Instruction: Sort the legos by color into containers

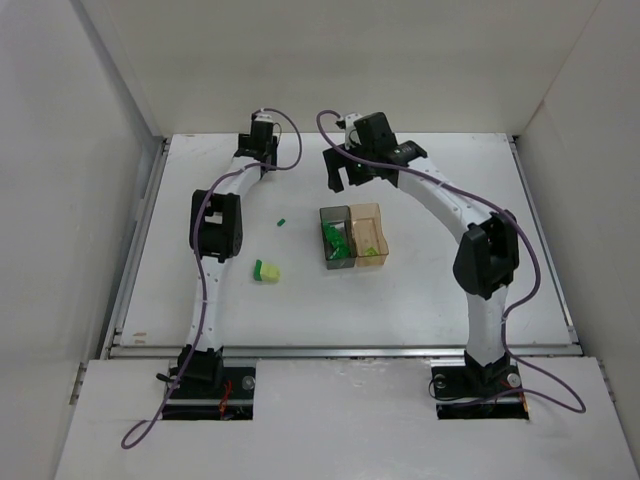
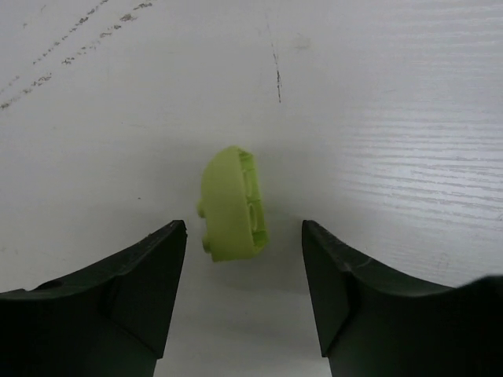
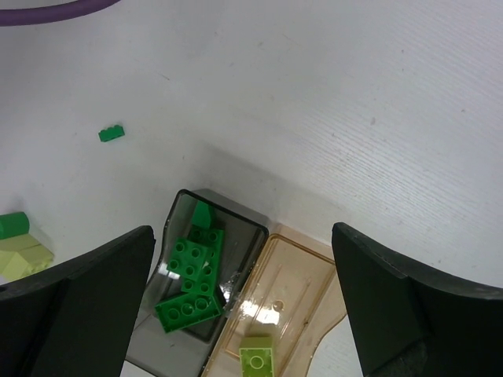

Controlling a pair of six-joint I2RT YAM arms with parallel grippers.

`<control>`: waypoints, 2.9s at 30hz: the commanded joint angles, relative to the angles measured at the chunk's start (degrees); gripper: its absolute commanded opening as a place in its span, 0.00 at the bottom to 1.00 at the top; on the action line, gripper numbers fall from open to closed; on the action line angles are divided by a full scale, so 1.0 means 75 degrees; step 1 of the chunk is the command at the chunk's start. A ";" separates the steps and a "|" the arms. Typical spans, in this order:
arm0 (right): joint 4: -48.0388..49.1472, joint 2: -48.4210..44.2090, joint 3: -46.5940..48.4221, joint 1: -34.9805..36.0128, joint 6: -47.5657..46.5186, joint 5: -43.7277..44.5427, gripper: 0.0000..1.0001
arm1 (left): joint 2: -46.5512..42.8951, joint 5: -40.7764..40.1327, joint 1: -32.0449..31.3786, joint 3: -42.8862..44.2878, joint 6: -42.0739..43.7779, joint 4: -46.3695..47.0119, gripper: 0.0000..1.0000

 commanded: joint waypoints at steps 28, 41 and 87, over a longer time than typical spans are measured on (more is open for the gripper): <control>0.0343 -0.2446 -0.2151 -0.1407 0.2771 0.2601 0.99 | -0.3234 0.5470 -0.1115 -0.0530 0.2742 -0.2797 0.00; 0.0636 -0.4629 -0.4553 -0.1548 0.3182 0.3118 0.99 | -0.3658 0.6822 -0.3518 -0.1981 0.4209 -0.3727 0.00; 0.1140 -0.3868 -0.4415 -0.0259 0.2233 0.2251 0.99 | -0.4058 0.1911 -0.1585 -0.5066 0.2148 -0.1745 0.52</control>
